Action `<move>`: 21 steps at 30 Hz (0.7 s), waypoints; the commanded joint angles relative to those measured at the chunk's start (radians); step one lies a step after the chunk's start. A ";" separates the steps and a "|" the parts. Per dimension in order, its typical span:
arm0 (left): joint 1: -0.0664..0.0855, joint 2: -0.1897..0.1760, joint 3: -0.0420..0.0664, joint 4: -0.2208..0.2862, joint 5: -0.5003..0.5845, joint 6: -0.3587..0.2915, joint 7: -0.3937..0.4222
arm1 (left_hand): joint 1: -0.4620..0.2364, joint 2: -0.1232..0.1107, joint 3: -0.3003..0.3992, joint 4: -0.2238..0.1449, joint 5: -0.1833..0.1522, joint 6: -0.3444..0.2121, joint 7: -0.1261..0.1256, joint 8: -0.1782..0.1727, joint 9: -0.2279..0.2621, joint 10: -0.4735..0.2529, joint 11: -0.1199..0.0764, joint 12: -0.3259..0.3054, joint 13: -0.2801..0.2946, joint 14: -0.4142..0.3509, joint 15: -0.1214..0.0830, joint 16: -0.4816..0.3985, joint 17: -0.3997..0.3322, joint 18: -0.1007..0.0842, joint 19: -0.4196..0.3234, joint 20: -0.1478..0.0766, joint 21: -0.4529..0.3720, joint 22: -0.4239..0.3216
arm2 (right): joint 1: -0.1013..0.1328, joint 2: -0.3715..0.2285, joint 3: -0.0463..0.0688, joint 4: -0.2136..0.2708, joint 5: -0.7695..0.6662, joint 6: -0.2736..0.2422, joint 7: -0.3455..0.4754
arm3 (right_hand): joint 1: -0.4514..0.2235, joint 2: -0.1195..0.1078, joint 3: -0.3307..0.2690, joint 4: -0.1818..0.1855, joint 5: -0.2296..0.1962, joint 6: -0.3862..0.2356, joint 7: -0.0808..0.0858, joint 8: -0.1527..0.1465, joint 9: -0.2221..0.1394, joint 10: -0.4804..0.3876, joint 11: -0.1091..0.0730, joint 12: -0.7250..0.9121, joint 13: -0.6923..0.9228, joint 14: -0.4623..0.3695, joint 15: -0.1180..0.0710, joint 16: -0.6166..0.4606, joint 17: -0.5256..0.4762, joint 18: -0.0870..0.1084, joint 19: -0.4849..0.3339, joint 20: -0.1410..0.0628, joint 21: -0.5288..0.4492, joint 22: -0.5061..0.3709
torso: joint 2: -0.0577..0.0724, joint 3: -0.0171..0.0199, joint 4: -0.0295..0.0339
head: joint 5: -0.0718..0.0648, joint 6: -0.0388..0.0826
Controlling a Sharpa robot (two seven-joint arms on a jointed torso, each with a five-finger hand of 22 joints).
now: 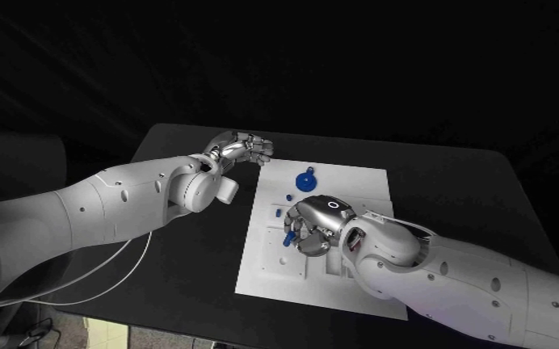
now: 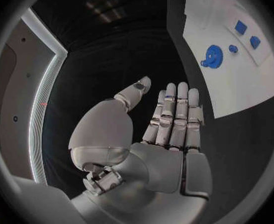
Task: Assemble the parts on the task board
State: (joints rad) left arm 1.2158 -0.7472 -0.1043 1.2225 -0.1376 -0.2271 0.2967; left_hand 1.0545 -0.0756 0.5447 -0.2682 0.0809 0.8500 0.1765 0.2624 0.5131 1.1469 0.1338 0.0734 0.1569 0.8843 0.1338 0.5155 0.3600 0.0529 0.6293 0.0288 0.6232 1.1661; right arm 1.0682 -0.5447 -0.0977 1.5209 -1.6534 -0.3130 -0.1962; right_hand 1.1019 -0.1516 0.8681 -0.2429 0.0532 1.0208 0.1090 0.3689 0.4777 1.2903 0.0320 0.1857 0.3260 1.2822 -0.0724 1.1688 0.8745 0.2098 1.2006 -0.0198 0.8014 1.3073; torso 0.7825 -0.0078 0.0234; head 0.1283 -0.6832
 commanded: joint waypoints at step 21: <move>0.001 0.011 0.001 0.003 0.000 0.008 0.007 | -0.002 -0.004 -0.002 0.007 0.000 -0.009 0.000 0.007 -0.002 0.005 0.005 -0.003 -0.002 0.004 0.001 -0.007 0.003 0.014 0.004 0.005 -0.004 0.002 | -0.042 0.080 -0.049 -0.082 -0.082 0.021 0.013 | -0.004 0.007 0.004 -0.009 -0.002 0.009 -0.001 0.002 0.008 0.007 0.002 0.005 0.003 0.003 -0.005 0.000 0.000 0.052 0.005 0.000 0.005 0.018 | 0.000 0.0023 -0.0003 | 0.023 -0.019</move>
State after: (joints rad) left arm 1.2158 -0.7382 -0.1042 1.2234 -0.1376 -0.2271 0.2965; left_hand 1.0545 -0.0756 0.5420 -0.2654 0.0809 0.8500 0.1765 0.2664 0.5123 1.1469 0.1338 0.0734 0.1562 0.8843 0.1338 0.5117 0.3618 0.0463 0.6293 0.0288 0.6232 1.1667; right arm 1.0272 -0.4667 -0.1463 1.4414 -1.7084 -0.3081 -0.1874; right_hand 1.1004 -0.1530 0.8706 -0.2459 0.0532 1.0245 0.1083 0.3681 0.4777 1.2903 0.0320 0.1857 0.3270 1.2840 -0.0707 1.1687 0.8745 0.2104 1.2005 -0.0194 0.8014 1.3073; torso 0.7827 -0.0058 0.0227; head 0.1502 -0.7015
